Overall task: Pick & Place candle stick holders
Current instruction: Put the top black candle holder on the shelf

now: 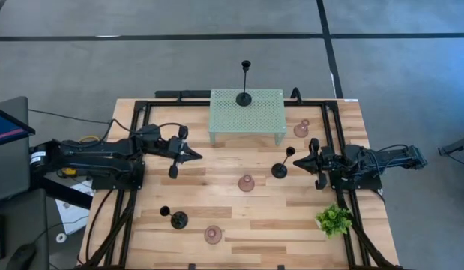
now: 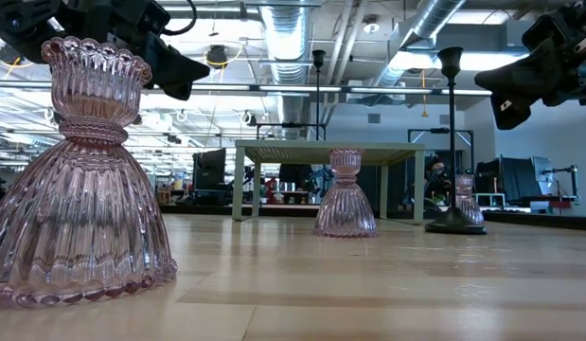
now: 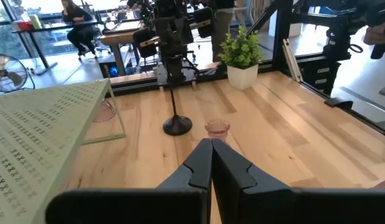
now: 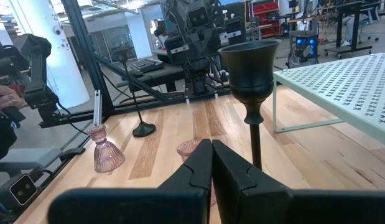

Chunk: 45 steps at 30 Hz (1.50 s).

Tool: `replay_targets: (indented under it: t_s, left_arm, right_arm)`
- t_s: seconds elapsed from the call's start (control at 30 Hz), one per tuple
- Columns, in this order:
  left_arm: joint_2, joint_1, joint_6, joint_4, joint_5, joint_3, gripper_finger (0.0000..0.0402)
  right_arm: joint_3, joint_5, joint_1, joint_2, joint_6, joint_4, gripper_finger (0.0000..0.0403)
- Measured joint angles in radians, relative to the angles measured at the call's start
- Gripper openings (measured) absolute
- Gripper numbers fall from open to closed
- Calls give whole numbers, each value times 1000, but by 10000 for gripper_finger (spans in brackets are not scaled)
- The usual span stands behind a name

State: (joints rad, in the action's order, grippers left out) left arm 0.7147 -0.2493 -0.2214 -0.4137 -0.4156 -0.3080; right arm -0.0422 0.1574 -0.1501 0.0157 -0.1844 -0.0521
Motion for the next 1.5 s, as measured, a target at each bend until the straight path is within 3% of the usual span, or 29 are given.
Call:
replay_targets:
  t_s: [0.57,1.0,1.17,1.5]
  left_arm:
    - [0,0,2,-6,0,0,10]
    - [1,0,2,-7,0,0,11]
    - [1,0,2,-7,0,0,11]
    - [1,0,2,-7,-1,0,11]
  right_arm:
    - [0,0,0,3,34,-6,9]
    - [-2,93,1,105,37,-3,162]
    - [-1,107,1,132,33,8,199]
    - [0,158,1,191,0,49,177]
